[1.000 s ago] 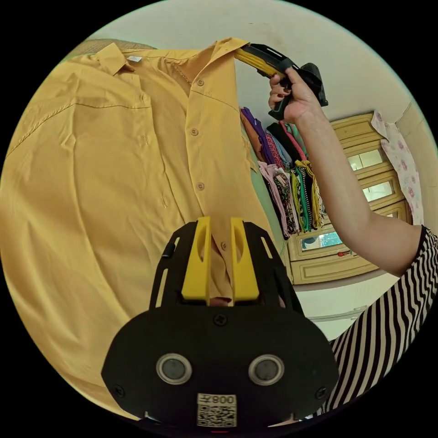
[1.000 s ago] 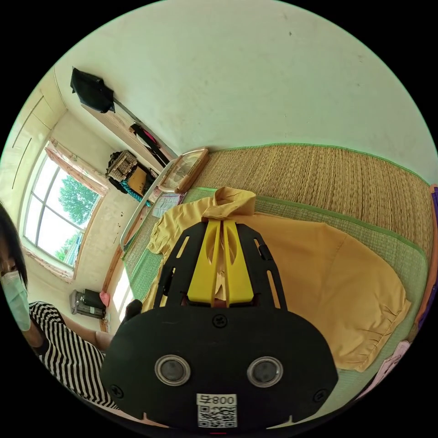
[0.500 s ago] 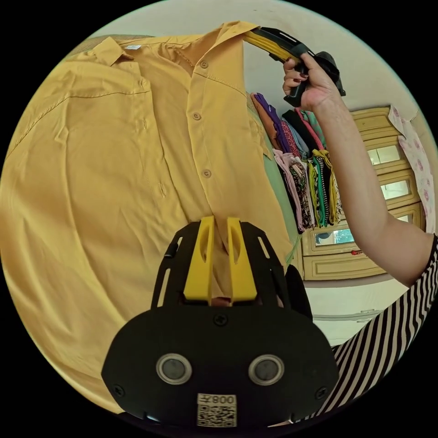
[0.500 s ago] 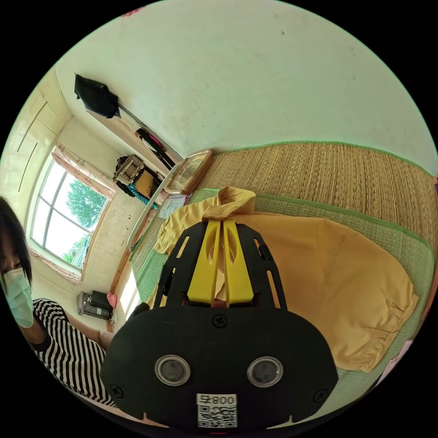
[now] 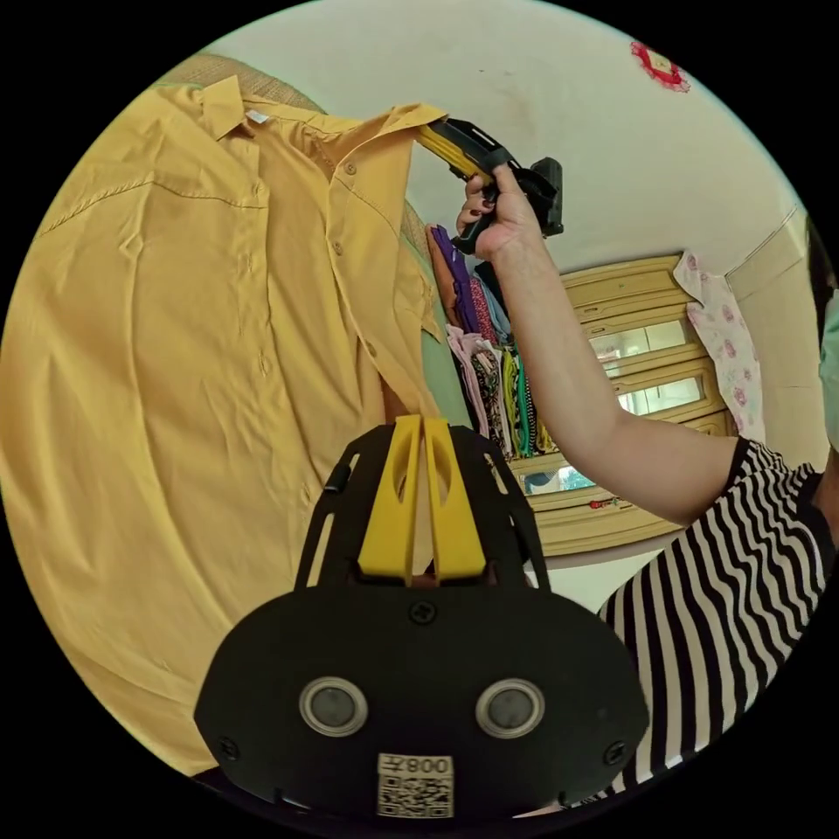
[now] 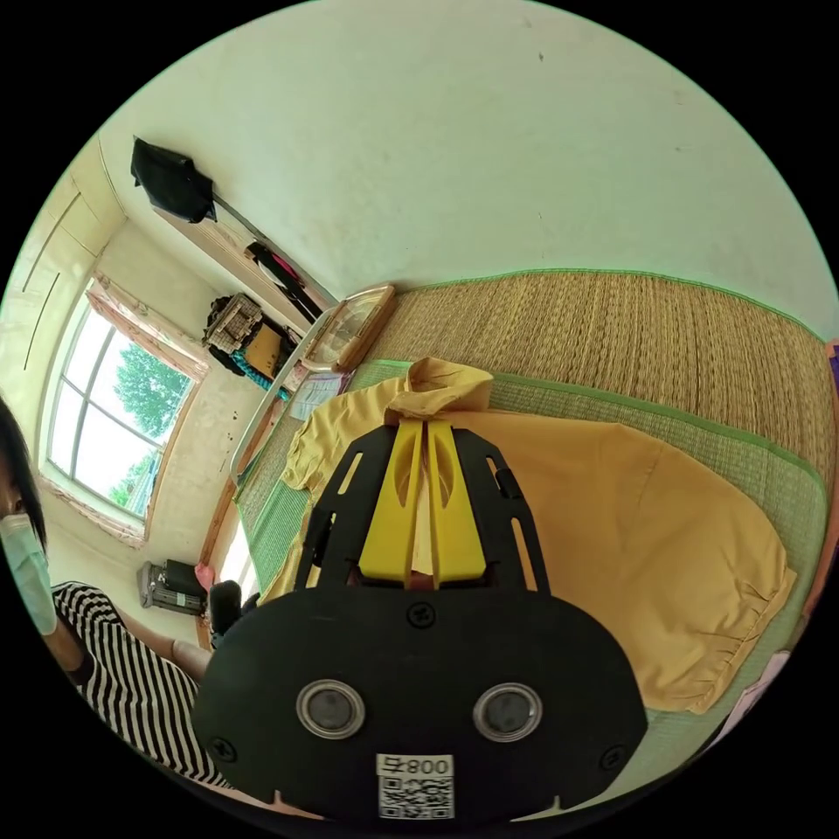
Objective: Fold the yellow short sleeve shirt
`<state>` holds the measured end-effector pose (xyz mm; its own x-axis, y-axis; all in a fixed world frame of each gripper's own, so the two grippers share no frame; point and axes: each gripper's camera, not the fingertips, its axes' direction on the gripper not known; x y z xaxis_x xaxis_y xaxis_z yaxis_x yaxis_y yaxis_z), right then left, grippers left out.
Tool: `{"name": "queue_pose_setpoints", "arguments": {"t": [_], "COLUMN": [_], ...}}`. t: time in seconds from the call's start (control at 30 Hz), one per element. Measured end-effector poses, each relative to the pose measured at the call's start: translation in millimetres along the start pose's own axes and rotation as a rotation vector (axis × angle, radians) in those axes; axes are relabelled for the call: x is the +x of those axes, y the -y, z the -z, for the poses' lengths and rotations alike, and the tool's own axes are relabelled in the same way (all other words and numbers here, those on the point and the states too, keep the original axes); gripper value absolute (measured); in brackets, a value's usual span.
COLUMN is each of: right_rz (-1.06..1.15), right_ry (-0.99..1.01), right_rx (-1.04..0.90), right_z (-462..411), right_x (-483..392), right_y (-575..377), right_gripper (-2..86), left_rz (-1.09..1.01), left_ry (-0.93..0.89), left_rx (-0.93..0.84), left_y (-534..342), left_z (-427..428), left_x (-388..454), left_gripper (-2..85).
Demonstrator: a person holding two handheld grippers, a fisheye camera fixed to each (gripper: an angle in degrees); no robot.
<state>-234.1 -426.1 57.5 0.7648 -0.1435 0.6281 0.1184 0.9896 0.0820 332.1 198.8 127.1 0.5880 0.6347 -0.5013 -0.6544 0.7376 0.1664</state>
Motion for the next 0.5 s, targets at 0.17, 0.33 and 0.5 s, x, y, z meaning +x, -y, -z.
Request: {"name": "queue_pose_setpoints", "arguments": {"t": [0.17,0.33,0.5], "right_rz": [0.024,0.06,0.065], "right_ry": [-0.076,-0.175,-0.275], "right_rx": [-0.1,-0.253,-0.318], "right_z": [-64,-147,-201], "right_x": [-33,-65,-94], "right_y": [30,50,69], "right_gripper": [0.5,0.4,0.4], "left_rz": [0.058,0.15,0.166], "left_ry": [0.015,0.067,0.078], "left_rx": [0.032,0.005,0.021], "left_y": [-23,-46,-55], "left_z": [30,44,57], "left_x": [-31,-82,-111], "left_gripper": [0.2,0.3,0.3]}}
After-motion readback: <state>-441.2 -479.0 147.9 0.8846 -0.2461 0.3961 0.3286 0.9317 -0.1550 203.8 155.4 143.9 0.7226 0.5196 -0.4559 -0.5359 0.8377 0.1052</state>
